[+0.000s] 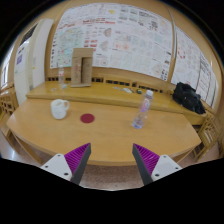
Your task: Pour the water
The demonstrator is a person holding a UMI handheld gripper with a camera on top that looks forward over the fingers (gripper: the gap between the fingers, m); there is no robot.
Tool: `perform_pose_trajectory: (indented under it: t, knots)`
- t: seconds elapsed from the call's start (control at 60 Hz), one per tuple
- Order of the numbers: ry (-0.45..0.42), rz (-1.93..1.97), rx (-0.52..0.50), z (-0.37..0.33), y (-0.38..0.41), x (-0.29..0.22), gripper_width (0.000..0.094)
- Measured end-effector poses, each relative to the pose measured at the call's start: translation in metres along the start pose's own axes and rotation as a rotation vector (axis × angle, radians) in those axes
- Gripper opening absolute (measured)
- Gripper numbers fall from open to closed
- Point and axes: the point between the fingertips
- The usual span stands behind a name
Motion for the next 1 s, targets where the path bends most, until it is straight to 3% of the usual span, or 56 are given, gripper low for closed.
perform_pose_trajectory:
  t: [0.283, 0.533, 0.633, 0.7, 0.867, 0.917, 1.0]
  knots:
    - [-0.106, 0.049, 0.035, 0.141, -0.157, -0.028, 0.0849]
    - [-0.212, 0.065, 0.009, 0.252, -0.206, -0.088, 0.0833]
    - [-0.239, 0.047, -0.002, 0.276, -0.21, -0.099, 0.0706]
    - [-0.244, 0.04, 0.008, 0.285, -0.216, -0.099, 0.0506]
    - [-0.288, 0.029, 0.012, 0.285, -0.213, -0.104, 0.0389]
    - [-0.288, 0.016, 0.02, 0.284, -0.214, -0.104, 0.0308]
    - [-0.283, 0.01, 0.038, 0.281, -0.215, -0.104, 0.0296]
Point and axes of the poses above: the point between the fingertips, and its own axes, seen from behind it with the camera up: y to the left, x down, z forward, the way the camera looks, and after that the axes turned 9 degrees about -x, right-handed
